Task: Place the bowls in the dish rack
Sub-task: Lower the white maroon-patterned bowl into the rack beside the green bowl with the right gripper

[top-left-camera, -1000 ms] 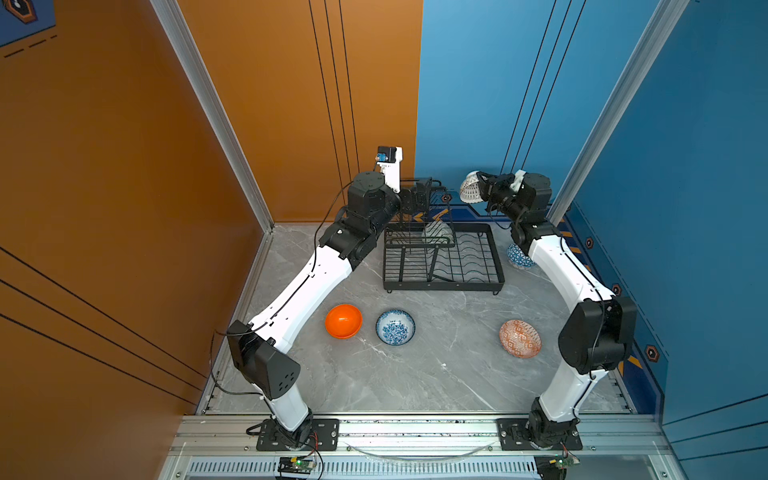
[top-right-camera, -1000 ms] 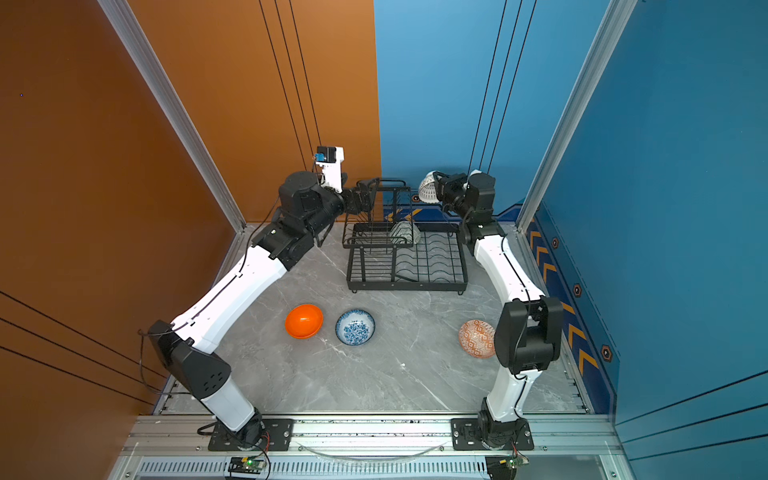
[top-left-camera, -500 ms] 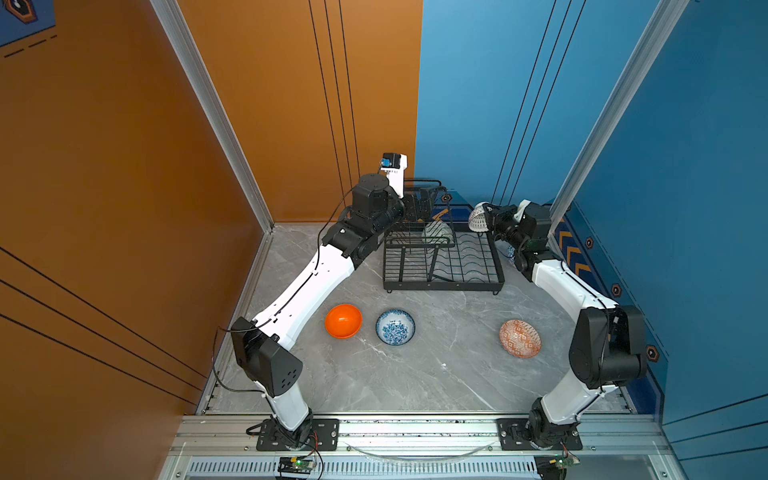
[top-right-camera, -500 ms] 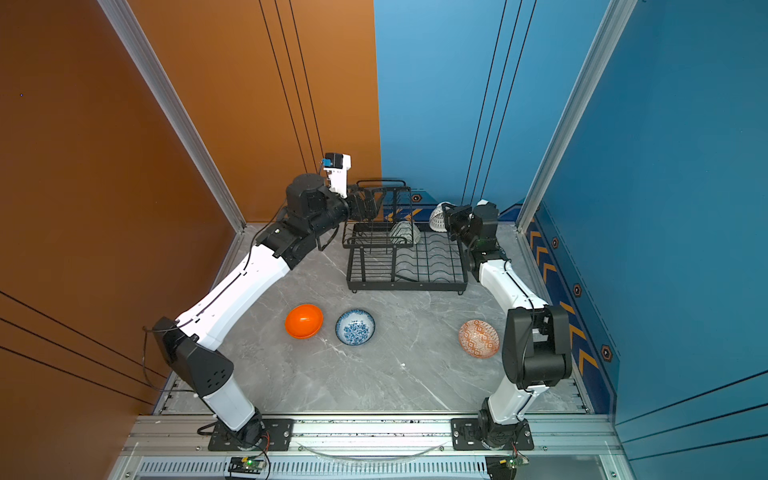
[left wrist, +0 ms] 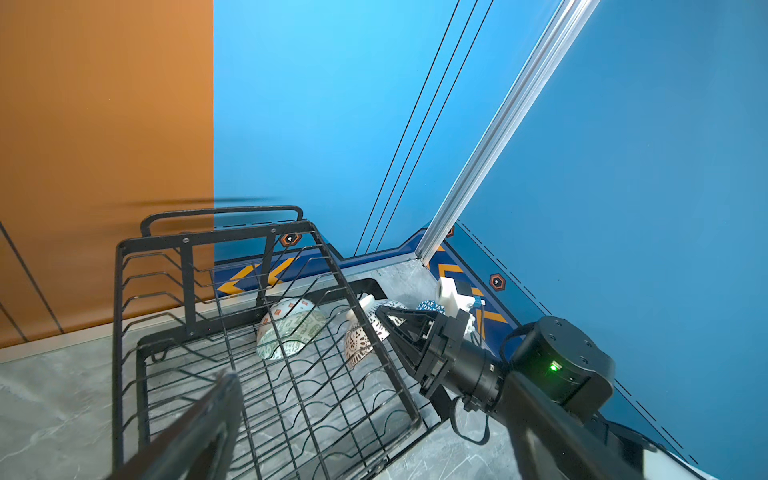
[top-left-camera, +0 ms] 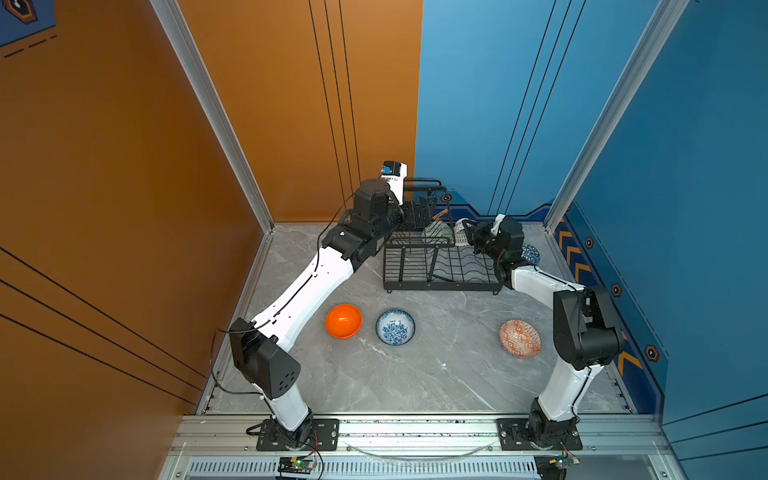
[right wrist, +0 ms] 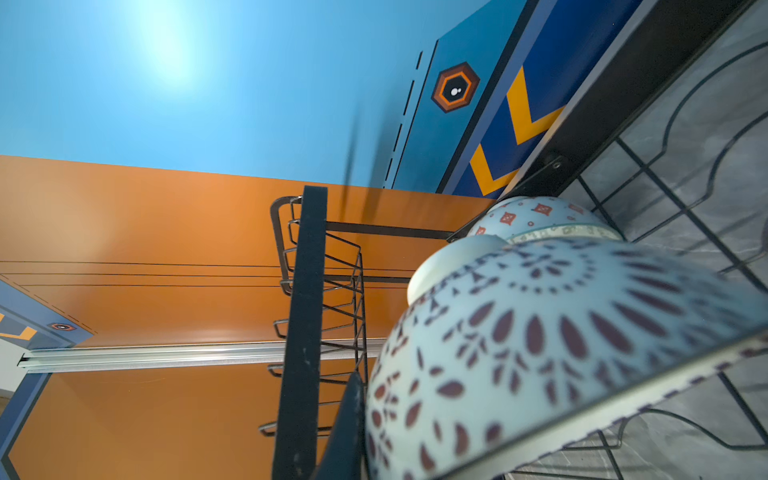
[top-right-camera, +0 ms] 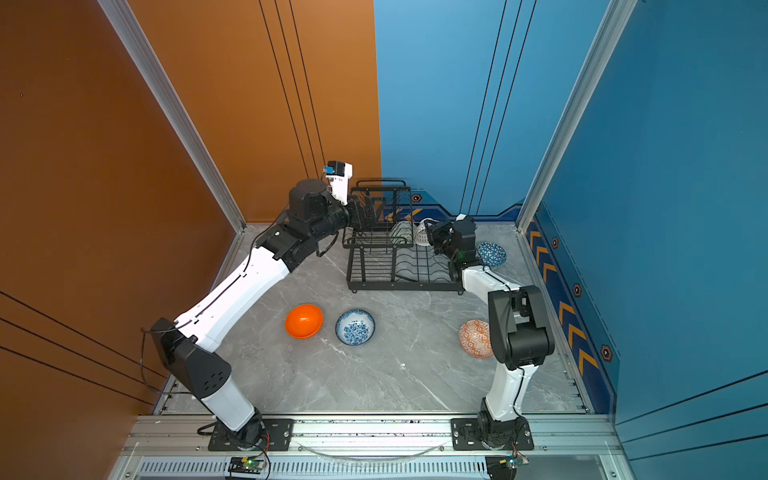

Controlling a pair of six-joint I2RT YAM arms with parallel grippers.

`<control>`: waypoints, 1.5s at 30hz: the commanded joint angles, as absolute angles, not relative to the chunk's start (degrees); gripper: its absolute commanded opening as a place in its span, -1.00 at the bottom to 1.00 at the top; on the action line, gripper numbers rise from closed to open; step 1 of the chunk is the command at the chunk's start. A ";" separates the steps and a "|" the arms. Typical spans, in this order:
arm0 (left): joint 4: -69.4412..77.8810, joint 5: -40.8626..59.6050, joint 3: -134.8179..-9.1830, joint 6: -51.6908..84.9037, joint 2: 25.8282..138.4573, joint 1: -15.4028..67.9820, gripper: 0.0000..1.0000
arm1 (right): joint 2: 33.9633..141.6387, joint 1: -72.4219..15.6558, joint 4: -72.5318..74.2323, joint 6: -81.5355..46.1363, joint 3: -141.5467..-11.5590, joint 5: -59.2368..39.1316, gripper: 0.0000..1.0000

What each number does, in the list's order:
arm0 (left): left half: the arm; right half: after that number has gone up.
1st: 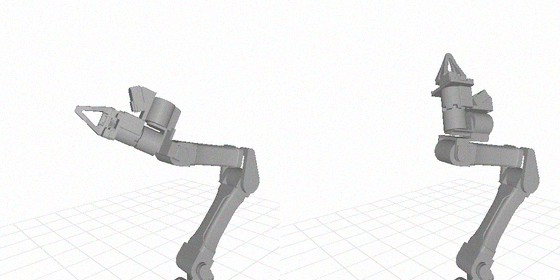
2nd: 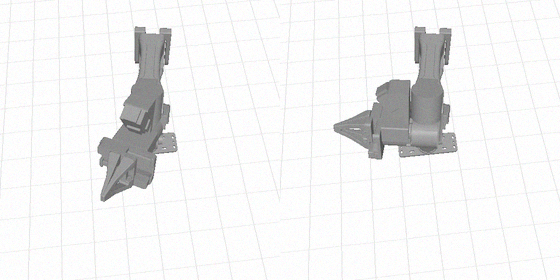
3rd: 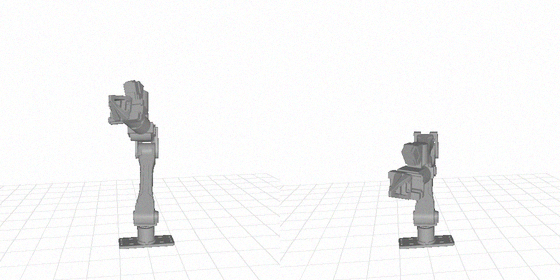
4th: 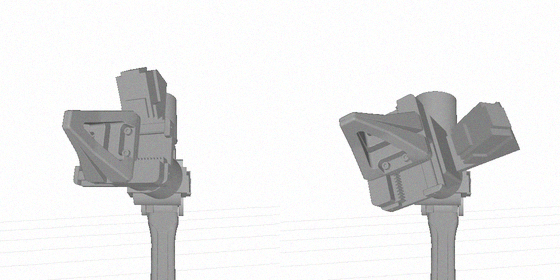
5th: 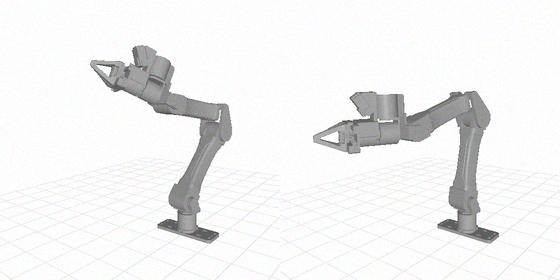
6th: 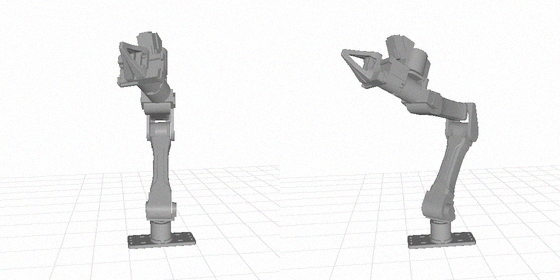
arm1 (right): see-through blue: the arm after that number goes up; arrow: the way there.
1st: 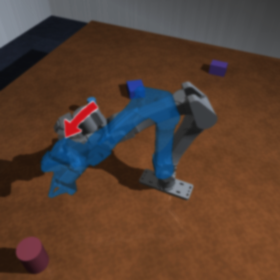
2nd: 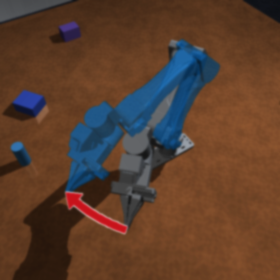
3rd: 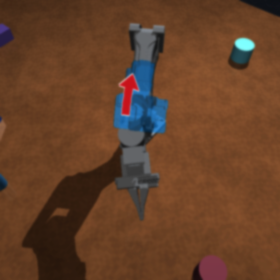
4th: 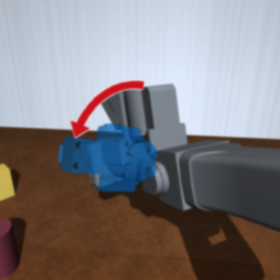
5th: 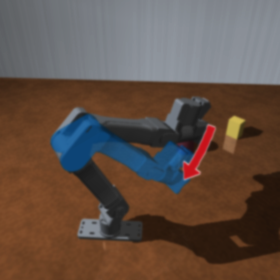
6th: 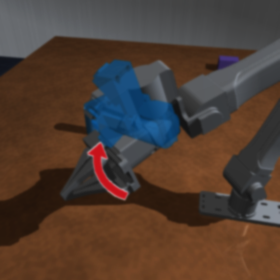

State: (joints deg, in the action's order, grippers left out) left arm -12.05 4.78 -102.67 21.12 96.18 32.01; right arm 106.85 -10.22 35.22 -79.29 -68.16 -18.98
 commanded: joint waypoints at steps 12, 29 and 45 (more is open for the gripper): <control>-14.63 6.12 -100.80 22.50 92.10 29.94 0.96 | 115.92 -14.92 46.33 -79.53 -72.72 -15.83 -1.00; -15.78 5.88 -100.96 22.13 91.88 29.24 0.96 | 125.62 -16.83 49.13 -81.39 -78.87 -15.29 -1.00; -16.17 6.60 -101.56 22.13 92.43 28.27 0.96 | 128.92 -17.58 49.57 -82.51 -80.89 -14.16 -1.00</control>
State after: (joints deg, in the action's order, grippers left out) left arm -15.77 5.23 -100.86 22.13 93.14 28.86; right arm 128.44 -17.28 45.93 -82.08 -79.18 -15.49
